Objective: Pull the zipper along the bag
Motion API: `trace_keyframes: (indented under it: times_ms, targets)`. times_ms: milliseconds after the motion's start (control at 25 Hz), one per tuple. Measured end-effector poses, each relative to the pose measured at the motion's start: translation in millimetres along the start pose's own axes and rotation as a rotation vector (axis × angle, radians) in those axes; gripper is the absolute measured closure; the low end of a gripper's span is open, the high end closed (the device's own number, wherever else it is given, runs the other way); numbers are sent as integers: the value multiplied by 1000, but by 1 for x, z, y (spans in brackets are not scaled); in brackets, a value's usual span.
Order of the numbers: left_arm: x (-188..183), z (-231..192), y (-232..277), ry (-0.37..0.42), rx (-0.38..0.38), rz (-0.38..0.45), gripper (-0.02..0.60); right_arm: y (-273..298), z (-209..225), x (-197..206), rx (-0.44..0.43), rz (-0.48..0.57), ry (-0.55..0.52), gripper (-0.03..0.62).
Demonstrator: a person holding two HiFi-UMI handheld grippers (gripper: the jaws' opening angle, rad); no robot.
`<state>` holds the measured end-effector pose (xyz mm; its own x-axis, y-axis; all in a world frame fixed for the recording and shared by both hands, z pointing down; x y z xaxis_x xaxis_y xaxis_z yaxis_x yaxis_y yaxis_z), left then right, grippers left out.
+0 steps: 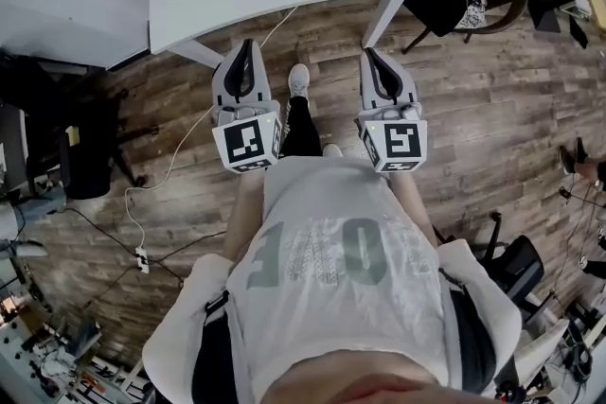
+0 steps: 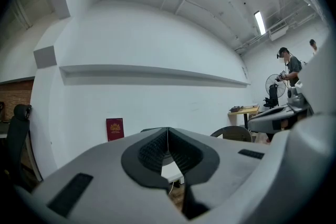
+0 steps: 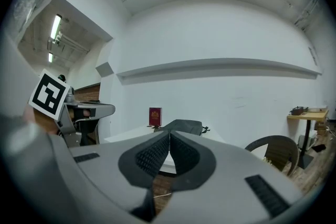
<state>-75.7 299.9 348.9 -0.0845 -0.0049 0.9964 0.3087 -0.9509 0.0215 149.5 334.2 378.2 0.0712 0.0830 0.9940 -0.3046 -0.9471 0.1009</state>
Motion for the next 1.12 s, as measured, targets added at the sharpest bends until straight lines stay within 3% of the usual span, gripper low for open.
trace_keyframes:
  times_ms: [840,1120]
  targets:
    - [10,-153,236,-56,30,-6,554,282,7,-42,-14,-46,-72,565]
    - [14,-184,291,-49,46,-3,554,333,15,-43,25,-58,-82,565]
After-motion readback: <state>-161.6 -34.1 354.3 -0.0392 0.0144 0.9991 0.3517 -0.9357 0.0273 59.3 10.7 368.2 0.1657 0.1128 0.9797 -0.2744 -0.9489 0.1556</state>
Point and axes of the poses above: the fingertips, and each gripper's own axes: y forward along the fingers, z to its right, x out of its underside, the point moved 7 cm from there along -y, backward along the fingers, and after that the axes turned 3 degrees about -y, right-handed, at the moved point
